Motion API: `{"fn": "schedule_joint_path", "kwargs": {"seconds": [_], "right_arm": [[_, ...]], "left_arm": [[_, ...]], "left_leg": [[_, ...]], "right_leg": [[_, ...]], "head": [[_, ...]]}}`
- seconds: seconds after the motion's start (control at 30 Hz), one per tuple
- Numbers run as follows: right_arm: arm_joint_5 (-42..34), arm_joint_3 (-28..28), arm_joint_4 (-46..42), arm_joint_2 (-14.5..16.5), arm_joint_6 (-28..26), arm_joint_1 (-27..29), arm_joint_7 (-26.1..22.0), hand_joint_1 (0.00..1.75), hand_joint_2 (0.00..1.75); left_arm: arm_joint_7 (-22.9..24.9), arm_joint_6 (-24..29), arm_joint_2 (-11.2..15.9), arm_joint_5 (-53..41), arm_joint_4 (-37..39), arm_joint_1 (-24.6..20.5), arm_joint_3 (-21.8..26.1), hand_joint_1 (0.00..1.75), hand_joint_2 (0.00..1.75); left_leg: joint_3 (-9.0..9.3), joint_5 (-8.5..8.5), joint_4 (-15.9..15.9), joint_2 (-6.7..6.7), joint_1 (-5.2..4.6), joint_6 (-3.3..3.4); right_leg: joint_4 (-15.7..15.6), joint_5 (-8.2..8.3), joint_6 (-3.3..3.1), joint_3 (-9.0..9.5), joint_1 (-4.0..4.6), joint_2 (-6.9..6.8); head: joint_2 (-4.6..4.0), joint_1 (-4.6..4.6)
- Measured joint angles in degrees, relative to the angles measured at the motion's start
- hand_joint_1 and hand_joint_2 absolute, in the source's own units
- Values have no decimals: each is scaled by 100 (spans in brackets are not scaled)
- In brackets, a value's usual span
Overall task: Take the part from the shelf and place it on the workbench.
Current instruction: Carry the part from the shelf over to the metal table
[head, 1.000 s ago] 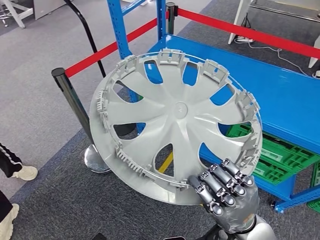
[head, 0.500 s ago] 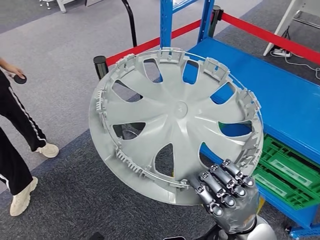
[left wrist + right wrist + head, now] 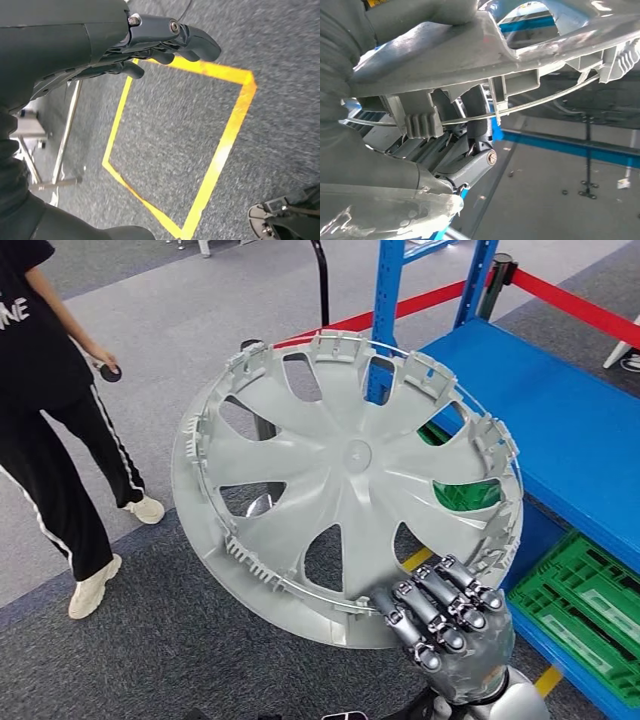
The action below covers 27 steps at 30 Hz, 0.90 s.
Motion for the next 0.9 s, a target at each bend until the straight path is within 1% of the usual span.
{"fn": "schedule_joint_path", "kwargs": {"seconds": [0.03,0.07,0.1,0.13,0.17,0.2,0.23,0.27,0.3,0.33,0.37,0.4,0.43,0.47,0.5,0.53,0.57,0.6,0.63,0.67,0.7,0.73,0.77,0.8,0.83,0.87,0.9], "right_arm": [[1,1,0,1,0,-1,-1,175,175],[2,2,0,4,0,-2,-1,175,175],[3,4,-3,10,0,-4,-1,175,175],[6,5,-9,19,0,-6,-1,175,175],[9,5,-16,29,0,-11,-1,175,175],[14,7,-22,39,0,-18,-1,175,175],[20,10,-26,47,0,-26,-1,175,175],[25,16,-27,55,0,-37,-1,175,175],[29,25,-27,64,0,-48,-1,175,175],[31,34,-28,72,0,-56,-1,175,175],[32,42,-28,78,0,-62,0,175,175],[32,47,-28,83,0,-65,1,175,175],[31,50,-27,86,0,-66,1,175,175],[32,53,-26,89,0,-69,2,175,175],[32,57,-23,95,0,-71,2,175,175],[34,61,-22,104,0,-72,2,175,175],[36,67,-20,114,0,-76,2,175,175],[36,73,-20,127,0,-84,2,175,175],[34,78,-20,139,0,-93,2,175,175],[31,83,-20,150,0,-102,1,175,175],[26,86,-20,158,0,-109,1,175,175],[20,88,-20,163,0,-114,1,175,175],[14,90,-20,169,0,-118,1,175,175],[9,93,-19,174,0,-122,1,175,175],[4,97,-18,180,0,-126,1,175,175],[1,101,-17,186,0,-128,1,175,175],[1,102,-17,189,0,-128,1,175,175]], "left_arm": [[1,-1,2,0,-1,-1,1,0,175],[1,-1,4,0,-1,-6,1,0,175],[1,-6,2,0,-2,-17,1,0,175],[1,-13,1,0,-2,-30,2,0,175],[1,-20,0,1,-2,-38,4,0,175],[1,-28,1,3,-1,-40,9,0,175],[1,-36,4,8,-1,-33,17,0,175],[1,-42,7,17,-1,-18,27,0,175],[2,-50,10,29,0,-8,38,0,175],[4,-56,17,41,-1,-9,49,0,175],[5,-65,25,51,-1,-16,60,0,175],[9,-77,34,57,-1,-28,72,0,175],[15,-91,41,64,-2,-39,87,0,175],[23,-110,44,72,-2,-40,104,0,175],[34,-127,44,82,-1,-35,120,0,175],[43,-140,45,93,-1,-29,133,0,175],[49,-149,48,101,-1,-24,143,0,175],[52,-157,49,108,-1,-23,149,0,175],[53,-165,53,110,-1,-27,156,0,175],[53,-174,56,112,-2,-32,164,0,175],[53,-183,57,112,-2,-33,173,0,175],[53,-191,63,112,-1,-28,184,0,175],[53,-196,74,112,-1,-17,192,0,175],[53,-202,79,112,0,-5,200,0,175],[53,-208,86,112,1,-1,207,0,175],[53,-213,90,111,0,-5,212,0,175],[52,-218,87,110,-1,-14,215,0,175]], "left_leg": [[203,156,-337,73,0,3],[397,281,-657,189,-3,7],[533,330,-910,329,-20,18],[604,348,-1063,425,-34,47],[629,343,-1146,469,-50,83],[623,332,-1191,450,-68,126],[608,343,-1190,377,-67,174],[606,351,-1201,307,-62,211],[607,362,-1211,240,-53,249],[609,375,-1221,170,-40,285],[604,385,-1224,97,-33,311],[596,393,-1224,20,-36,331],[589,400,-1223,-65,-43,343],[585,404,-1223,-152,-51,349],[584,410,-1222,-238,-59,353],[585,417,-1222,-325,-62,352],[585,424,-1222,-410,-62,348],[579,434,-1217,-490,-64,336],[564,445,-1210,-566,-63,316],[541,459,-1204,-628,-55,289],[516,476,-1207,-687,-42,253],[495,499,-1218,-747,-23,212],[480,513,-1226,-776,-6,177],[456,485,-1196,-710,-9,148],[391,393,-1068,-581,-19,121],[275,238,-825,-407,-30,102],[116,50,-495,-235,-40,78]], "right_leg": [[1,-4,9,6,0,-60],[2,-9,21,13,7,-109],[15,-23,45,11,28,-152],[21,-32,74,10,53,-199],[21,-38,102,11,77,-252],[16,-42,131,18,93,-316],[-2,-45,157,36,91,-382],[10,-73,188,39,78,-362],[92,-146,214,10,64,-254],[295,-276,234,-79,53,-93],[616,-446,245,-231,45,101],[1019,-628,242,-425,45,236],[1390,-760,234,-614,48,303],[1616,-802,222,-741,52,335],[1636,-734,203,-774,56,354],[1417,-563,175,-686,59,386],[1050,-347,144,-519,60,466],[652,-172,106,-339,57,620],[323,-55,88,-190,48,754],[130,-7,81,-94,47,859],[51,-7,79,-57,54,898],[22,8,78,-37,65,847],[-12,35,62,-12,65,783],[-55,63,37,7,62,714],[-100,92,9,28,52,635],[-134,111,-9,46,42,548],[-144,115,-22,51,48,469]], "head": [[0,1],[0,1],[0,-6],[0,-1],[0,5],[0,11],[0,22],[0,26],[0,33],[0,48],[0,66],[0,79],[0,90],[0,91],[0,92],[0,92],[0,92],[0,92],[0,91],[0,91],[0,87],[0,88],[0,87],[0,79],[0,67],[0,53],[0,41]]}}
